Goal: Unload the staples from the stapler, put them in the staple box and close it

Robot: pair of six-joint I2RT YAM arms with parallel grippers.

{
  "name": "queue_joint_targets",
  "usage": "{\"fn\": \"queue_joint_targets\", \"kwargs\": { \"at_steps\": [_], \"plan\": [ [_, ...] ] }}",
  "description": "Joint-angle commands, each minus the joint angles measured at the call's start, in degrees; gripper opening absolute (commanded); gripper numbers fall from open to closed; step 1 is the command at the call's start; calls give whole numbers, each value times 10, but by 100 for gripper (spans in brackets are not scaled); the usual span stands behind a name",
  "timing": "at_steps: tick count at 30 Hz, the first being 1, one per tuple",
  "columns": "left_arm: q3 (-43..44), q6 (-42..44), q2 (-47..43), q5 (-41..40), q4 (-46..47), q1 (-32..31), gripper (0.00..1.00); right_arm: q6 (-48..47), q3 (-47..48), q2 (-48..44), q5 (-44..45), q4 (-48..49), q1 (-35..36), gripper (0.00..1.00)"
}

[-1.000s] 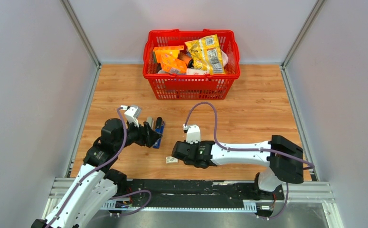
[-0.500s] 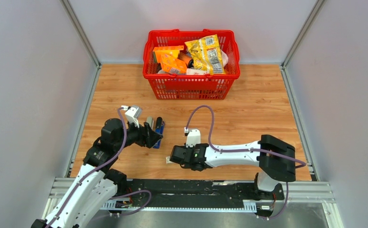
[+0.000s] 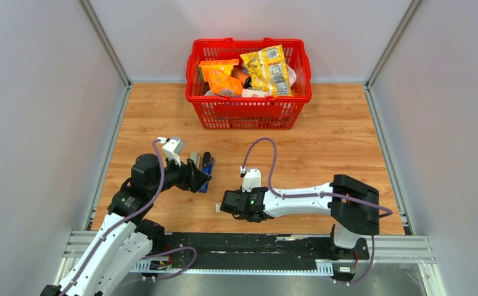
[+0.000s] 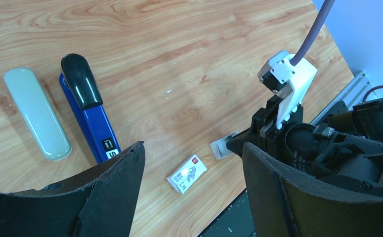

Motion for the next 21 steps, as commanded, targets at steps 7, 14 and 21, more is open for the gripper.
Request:
{"fn": "queue_joint_targets", "kwargs": {
  "at_steps": [7, 14, 21],
  "plan": [
    [-1, -1, -1, 12, 20, 2, 79, 24, 25, 12, 28, -6, 2, 19],
    [0, -2, 1, 14, 19, 2, 79, 22, 35, 10, 31, -14, 2, 27],
    [0, -2, 7, 16, 19, 2, 79, 25, 35, -18, 44, -35, 2, 31]
  ]
}}
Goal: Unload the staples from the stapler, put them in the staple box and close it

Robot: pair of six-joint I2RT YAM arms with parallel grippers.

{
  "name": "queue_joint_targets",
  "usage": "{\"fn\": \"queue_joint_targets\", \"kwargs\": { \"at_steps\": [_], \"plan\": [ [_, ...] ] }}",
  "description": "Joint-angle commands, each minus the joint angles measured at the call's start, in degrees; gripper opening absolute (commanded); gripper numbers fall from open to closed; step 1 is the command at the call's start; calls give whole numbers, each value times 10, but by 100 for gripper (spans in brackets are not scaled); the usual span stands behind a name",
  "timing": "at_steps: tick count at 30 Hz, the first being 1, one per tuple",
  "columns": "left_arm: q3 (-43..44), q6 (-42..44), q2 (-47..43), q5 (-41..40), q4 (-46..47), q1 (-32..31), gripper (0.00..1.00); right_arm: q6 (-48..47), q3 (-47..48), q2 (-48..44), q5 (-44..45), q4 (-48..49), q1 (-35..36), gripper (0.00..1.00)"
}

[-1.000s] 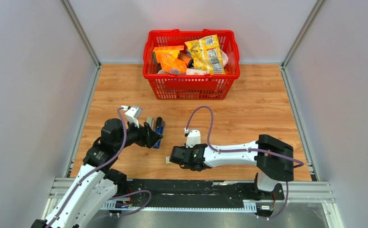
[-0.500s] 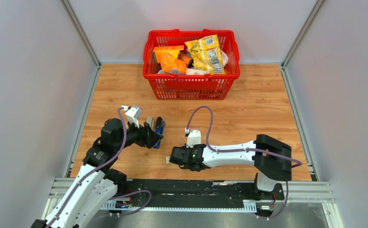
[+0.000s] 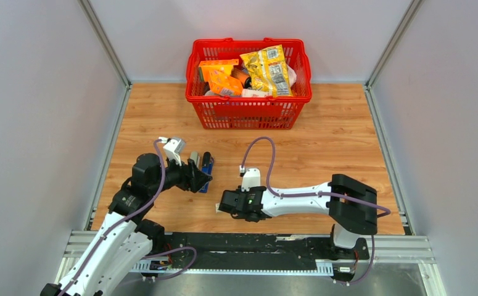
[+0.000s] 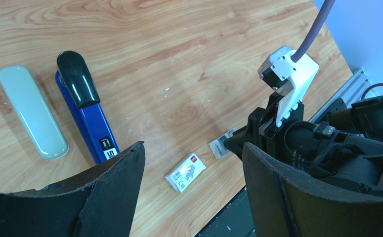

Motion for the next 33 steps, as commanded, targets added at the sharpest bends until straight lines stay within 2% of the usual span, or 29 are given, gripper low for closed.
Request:
{"fn": "queue_joint_targets", "kwargs": {
  "at_steps": [1, 8, 16, 20, 24, 29, 31, 33],
  "plan": [
    [0, -1, 1, 9, 19, 2, 79, 22, 17, -34, 37, -26, 2, 31],
    [1, 0, 3, 8, 17, 2, 79, 33, -37, -142, 64, -60, 2, 35],
    [2, 2, 7, 1, 16, 2, 79, 13, -107, -208, 60, -94, -2, 45],
    [3, 2, 8, -1, 15, 2, 79, -66, -132, -238, 60, -89, -4, 49],
    [3, 3, 11, -4, 13, 2, 79, -193, -160, -297, 52, -64, -11, 52],
    [3, 3, 14, -12, 13, 2, 79, -344, -207, -372, -24, -7, -31, 52],
    [3, 4, 14, -13, 13, 2, 79, -402, -231, -406, -70, 48, -36, 54],
    [3, 4, 14, -14, 13, 2, 79, -436, -234, -421, -69, 76, -38, 56]
  ]
}}
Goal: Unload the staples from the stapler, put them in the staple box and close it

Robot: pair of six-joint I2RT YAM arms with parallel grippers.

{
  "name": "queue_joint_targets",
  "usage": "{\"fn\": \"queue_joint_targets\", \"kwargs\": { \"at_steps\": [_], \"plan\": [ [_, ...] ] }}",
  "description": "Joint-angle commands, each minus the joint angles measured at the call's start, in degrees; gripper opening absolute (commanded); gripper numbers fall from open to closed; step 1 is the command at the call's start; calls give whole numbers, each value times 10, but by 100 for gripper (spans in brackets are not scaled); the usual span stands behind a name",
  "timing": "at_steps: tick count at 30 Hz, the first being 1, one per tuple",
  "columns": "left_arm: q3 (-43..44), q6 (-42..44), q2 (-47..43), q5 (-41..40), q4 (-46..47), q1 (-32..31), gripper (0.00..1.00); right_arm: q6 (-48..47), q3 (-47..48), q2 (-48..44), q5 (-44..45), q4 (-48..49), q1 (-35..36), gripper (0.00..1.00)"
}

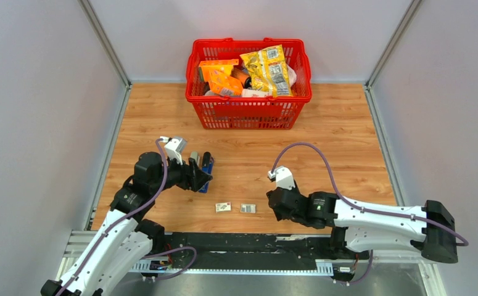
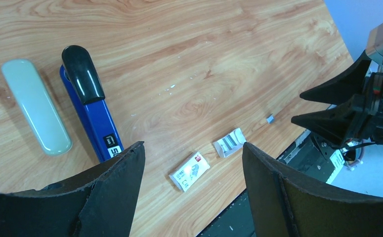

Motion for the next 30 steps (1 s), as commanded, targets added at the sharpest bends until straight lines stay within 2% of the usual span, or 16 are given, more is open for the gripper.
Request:
{"fn": "queue_joint_targets", "kwargs": {
  "at_steps": [1, 5, 8, 11, 14, 21, 24, 28, 30],
  "plan": [
    [2, 4, -1, -6, 13, 2, 79, -159, -15, -39, -43, 105, -9, 56],
    [3, 3, -2, -4, 12, 2, 79, -170, -16, -28, -88, 119, -43, 63],
    [2, 3, -1, -2, 13, 2, 79, -125, -17, 11, -124, 122, -71, 62],
    [2, 3, 0, 0, 14, 2, 79, -74, -19, 48, -126, 121, -70, 59],
    [2, 3, 1, 6, 14, 2, 79, -11, -26, 62, -121, 107, -71, 47],
    [-1, 2, 3, 7, 21, 2, 79, 77, -29, 15, -69, 59, -30, 37],
    [1, 2, 5, 9, 22, 2, 79, 103, -37, 7, -79, 54, -24, 25],
    [-1, 2, 3, 9, 21, 2, 79, 132, -48, 21, -82, 48, -21, 0],
    [1, 2, 3, 10, 21, 2, 79, 149, -55, 30, -83, 48, -19, 0]
  ]
}}
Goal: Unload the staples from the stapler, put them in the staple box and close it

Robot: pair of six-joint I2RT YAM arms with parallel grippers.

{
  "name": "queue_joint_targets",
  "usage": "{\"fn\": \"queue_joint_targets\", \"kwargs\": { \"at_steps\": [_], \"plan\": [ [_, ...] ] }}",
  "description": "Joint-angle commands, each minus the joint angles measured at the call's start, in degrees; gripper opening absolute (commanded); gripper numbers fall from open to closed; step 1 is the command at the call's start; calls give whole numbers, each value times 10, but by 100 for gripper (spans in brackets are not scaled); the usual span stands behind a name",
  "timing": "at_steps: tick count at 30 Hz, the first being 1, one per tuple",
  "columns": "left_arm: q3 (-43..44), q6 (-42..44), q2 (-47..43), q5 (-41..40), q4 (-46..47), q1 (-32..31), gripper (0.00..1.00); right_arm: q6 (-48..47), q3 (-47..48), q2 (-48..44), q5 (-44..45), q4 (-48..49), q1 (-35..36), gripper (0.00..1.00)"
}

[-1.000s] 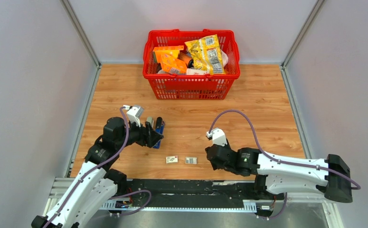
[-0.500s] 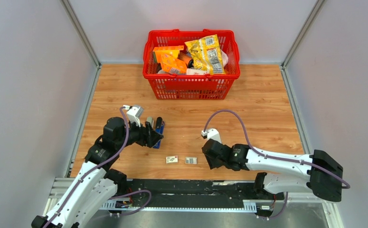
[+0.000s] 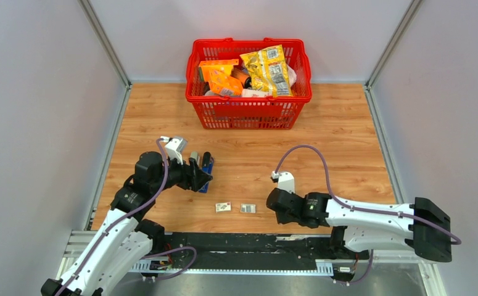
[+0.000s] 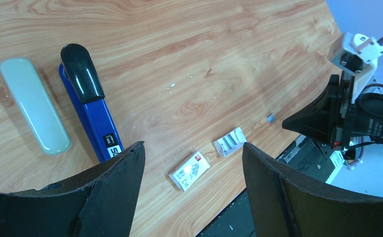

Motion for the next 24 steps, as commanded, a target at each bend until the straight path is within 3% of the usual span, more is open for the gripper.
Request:
{"fn": "queue_joint_targets", "kwargs": {
  "at_steps": [1, 24],
  "plan": [
    [0, 2, -3, 10, 21, 2, 79, 65, -17, 16, 13, -12, 7, 0],
    [1, 3, 2, 9, 21, 2, 79, 107, -24, 74, 35, 27, 11, 0]
  ]
}}
